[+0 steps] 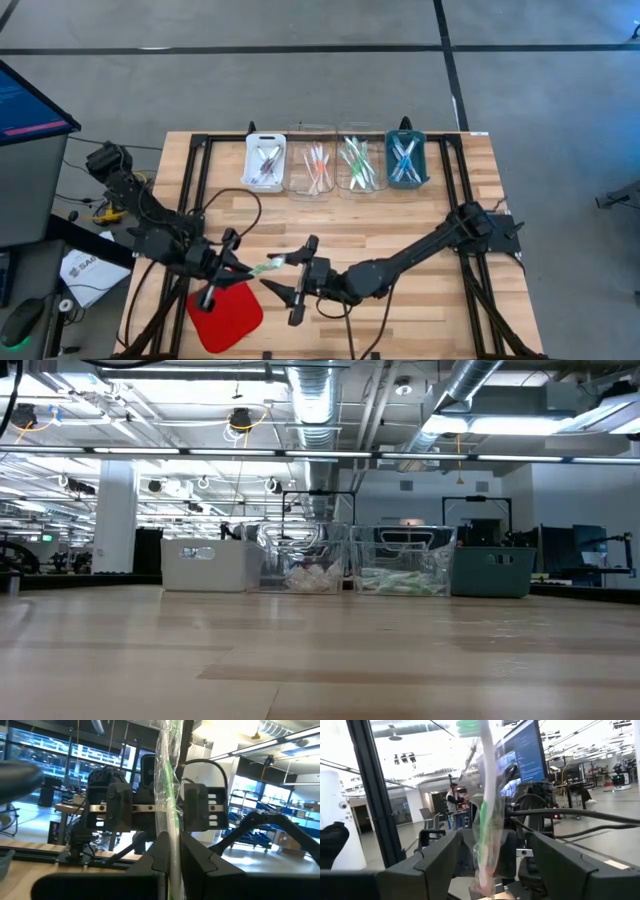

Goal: Pick & Place Toothbrushes
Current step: Put the green toothbrush into the right transparent bin, then return to Home Position

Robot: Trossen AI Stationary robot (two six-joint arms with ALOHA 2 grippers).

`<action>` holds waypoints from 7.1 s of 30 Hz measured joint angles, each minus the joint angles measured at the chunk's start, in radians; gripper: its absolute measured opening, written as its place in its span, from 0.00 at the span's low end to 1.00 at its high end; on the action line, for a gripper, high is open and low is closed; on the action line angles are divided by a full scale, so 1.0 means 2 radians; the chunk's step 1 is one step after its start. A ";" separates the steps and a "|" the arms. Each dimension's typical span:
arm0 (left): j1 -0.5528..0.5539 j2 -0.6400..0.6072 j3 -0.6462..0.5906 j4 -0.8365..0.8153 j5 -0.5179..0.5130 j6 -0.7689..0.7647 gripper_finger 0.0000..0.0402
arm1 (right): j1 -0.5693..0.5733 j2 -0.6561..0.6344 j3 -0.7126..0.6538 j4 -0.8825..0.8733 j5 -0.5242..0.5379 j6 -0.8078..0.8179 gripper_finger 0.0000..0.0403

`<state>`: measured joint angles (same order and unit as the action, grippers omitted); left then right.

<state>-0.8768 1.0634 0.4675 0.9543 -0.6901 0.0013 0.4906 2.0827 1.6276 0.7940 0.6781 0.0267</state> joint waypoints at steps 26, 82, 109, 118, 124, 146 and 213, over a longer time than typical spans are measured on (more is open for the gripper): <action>0.027 0.000 0.000 -0.005 0.000 0.010 0.04 | -0.014 0.000 0.000 0.013 -0.007 0.000 0.31; -0.031 -0.006 0.000 -0.034 -0.010 -0.021 0.40 | -0.385 -0.227 0.000 -0.660 -0.132 0.191 0.01; -0.029 0.000 0.000 -0.111 -0.040 -0.060 0.38 | -0.523 -0.162 0.000 -0.801 -0.250 0.147 0.01; -0.029 -0.001 0.000 -0.110 -0.044 -0.069 0.38 | -0.518 -0.108 -0.001 -0.855 -0.262 0.211 0.03; -0.029 -0.001 0.000 -0.111 -0.044 -0.071 0.38 | -0.520 -0.067 0.000 -0.853 -0.314 0.235 0.02; -0.029 -0.001 0.000 -0.112 -0.044 -0.070 0.38 | -0.528 -0.037 0.019 -0.868 -0.326 0.232 0.20; -0.029 -0.001 0.000 -0.119 -0.021 -0.104 0.38 | -0.116 -0.305 -0.265 -0.514 -0.148 0.105 0.41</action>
<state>-0.9356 1.0622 0.4675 0.7160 -0.7326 -0.2071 0.2588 1.4722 1.0971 -0.2340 0.3829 0.2367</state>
